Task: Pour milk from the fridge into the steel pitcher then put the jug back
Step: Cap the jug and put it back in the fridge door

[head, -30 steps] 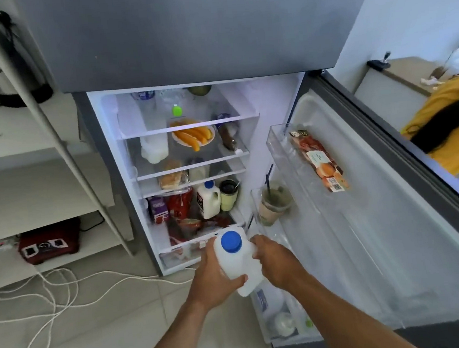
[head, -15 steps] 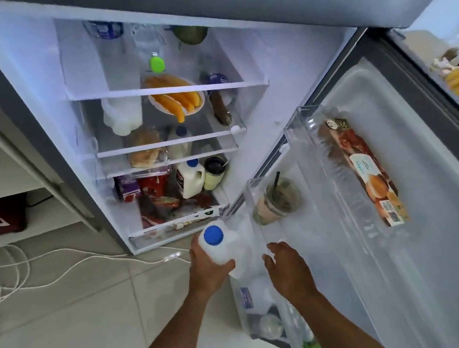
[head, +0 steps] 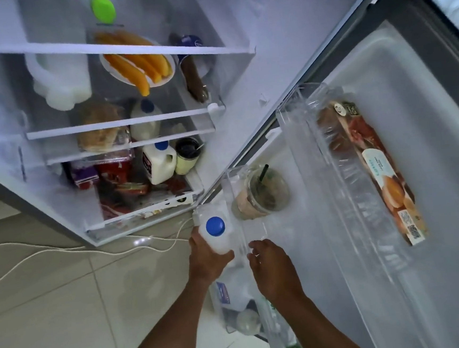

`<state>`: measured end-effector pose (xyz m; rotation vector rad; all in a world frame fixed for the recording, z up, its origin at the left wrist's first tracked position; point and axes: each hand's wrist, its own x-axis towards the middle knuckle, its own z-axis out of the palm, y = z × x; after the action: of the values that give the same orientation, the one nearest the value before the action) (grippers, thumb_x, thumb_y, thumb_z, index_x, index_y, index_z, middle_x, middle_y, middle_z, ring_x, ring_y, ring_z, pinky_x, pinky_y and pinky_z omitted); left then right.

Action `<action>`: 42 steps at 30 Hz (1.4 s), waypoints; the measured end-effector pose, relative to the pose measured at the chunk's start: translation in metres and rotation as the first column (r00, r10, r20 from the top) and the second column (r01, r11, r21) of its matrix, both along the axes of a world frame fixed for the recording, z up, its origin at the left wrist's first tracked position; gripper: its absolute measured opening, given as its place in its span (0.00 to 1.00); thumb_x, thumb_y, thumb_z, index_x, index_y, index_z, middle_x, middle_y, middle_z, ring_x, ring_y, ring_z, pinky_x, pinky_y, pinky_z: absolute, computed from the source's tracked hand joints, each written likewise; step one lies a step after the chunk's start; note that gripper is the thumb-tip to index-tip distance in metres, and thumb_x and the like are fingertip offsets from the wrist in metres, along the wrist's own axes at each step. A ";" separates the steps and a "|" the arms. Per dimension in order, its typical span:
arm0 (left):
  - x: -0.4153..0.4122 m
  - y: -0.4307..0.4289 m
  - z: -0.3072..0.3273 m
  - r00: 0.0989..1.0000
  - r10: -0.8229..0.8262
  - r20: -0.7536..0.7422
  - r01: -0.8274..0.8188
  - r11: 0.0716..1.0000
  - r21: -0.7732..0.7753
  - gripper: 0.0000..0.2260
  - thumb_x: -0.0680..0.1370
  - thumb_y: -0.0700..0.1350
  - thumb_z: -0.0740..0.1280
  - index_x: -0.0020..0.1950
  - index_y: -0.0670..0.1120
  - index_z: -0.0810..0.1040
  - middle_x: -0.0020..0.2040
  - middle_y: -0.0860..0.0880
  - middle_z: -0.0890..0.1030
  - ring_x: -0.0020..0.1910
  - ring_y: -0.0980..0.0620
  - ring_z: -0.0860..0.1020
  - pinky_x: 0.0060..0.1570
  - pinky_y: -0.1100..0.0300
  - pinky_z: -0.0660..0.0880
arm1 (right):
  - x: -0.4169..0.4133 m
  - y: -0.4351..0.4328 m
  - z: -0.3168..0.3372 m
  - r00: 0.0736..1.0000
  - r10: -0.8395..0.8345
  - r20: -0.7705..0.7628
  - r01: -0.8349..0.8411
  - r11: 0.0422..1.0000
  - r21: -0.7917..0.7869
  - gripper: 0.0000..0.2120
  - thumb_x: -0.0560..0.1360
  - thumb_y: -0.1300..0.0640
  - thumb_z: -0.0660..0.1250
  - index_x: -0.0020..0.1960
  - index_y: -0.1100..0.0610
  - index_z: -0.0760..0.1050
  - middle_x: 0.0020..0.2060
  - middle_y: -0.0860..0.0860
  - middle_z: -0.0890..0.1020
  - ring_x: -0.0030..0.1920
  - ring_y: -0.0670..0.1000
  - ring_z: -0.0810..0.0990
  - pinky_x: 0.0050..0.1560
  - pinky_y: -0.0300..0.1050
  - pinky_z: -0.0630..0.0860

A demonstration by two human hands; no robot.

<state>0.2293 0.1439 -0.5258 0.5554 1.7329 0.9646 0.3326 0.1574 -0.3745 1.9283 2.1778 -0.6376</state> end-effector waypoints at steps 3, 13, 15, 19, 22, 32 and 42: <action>0.008 0.003 -0.003 0.996 -0.084 -0.019 0.085 0.996 0.029 0.49 0.59 0.47 0.84 0.72 0.47 0.58 0.68 0.45 0.68 0.64 0.43 0.74 0.62 0.48 0.75 | 0.001 0.002 -0.002 1.000 0.017 0.001 -0.017 1.000 0.007 0.14 0.80 0.55 0.61 0.64 0.54 0.76 0.58 0.50 0.81 0.58 0.50 0.79 0.61 0.40 0.73; 0.018 0.011 -0.031 0.889 -0.425 -0.168 0.430 0.903 -0.011 0.50 0.63 0.51 0.82 0.76 0.48 0.55 0.70 0.45 0.66 0.62 0.38 0.77 0.55 0.49 0.76 | 0.006 0.004 -0.010 1.000 0.012 -0.024 -0.010 0.998 0.062 0.07 0.78 0.58 0.64 0.52 0.54 0.80 0.46 0.50 0.84 0.47 0.50 0.83 0.51 0.40 0.78; 0.022 0.014 -0.036 0.825 -0.513 -0.236 0.517 0.855 -0.051 0.51 0.64 0.52 0.81 0.77 0.48 0.52 0.71 0.45 0.64 0.59 0.39 0.78 0.53 0.51 0.76 | 0.006 0.005 -0.010 1.000 0.008 -0.028 -0.007 0.999 0.047 0.07 0.79 0.58 0.64 0.50 0.53 0.80 0.44 0.49 0.84 0.45 0.49 0.83 0.49 0.38 0.77; 0.026 0.013 -0.046 0.614 -0.683 -0.395 0.673 0.715 -0.189 0.52 0.67 0.52 0.79 0.79 0.46 0.48 0.76 0.45 0.59 0.58 0.42 0.79 0.50 0.56 0.76 | 0.004 0.005 -0.010 1.000 0.016 -0.018 -0.016 0.999 0.044 0.07 0.79 0.56 0.64 0.52 0.53 0.80 0.45 0.49 0.84 0.45 0.47 0.83 0.50 0.35 0.77; 0.027 0.012 -0.055 0.534 -0.718 -0.446 0.690 0.675 -0.261 0.52 0.67 0.52 0.79 0.79 0.44 0.48 0.78 0.44 0.58 0.57 0.43 0.79 0.50 0.55 0.77 | 0.002 0.006 -0.008 1.000 0.014 -0.006 -0.014 1.000 0.021 0.06 0.79 0.55 0.64 0.51 0.54 0.79 0.45 0.49 0.84 0.45 0.48 0.82 0.49 0.34 0.74; 0.033 0.009 -0.073 0.360 -0.806 -0.470 0.736 0.555 -0.387 0.48 0.74 0.49 0.74 0.81 0.43 0.43 0.80 0.41 0.53 0.68 0.43 0.72 0.60 0.53 0.75 | -0.008 0.007 -0.008 0.999 0.010 0.038 -0.010 1.000 -0.004 0.06 0.77 0.54 0.66 0.52 0.56 0.77 0.47 0.50 0.83 0.46 0.50 0.82 0.53 0.38 0.78; 0.003 -0.016 -0.049 0.627 -0.733 -0.264 0.680 0.680 -0.274 0.38 0.81 0.54 0.64 0.81 0.49 0.43 0.77 0.45 0.65 0.67 0.43 0.75 0.64 0.51 0.72 | -0.011 0.002 -0.007 0.998 0.002 0.057 -0.004 0.999 0.039 0.05 0.78 0.60 0.64 0.44 0.55 0.72 0.40 0.51 0.80 0.41 0.49 0.80 0.39 0.37 0.68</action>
<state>0.2327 0.1279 -0.5748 1.2648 1.6370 0.1533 0.3212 0.1590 -0.3815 1.9373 2.1735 -0.5371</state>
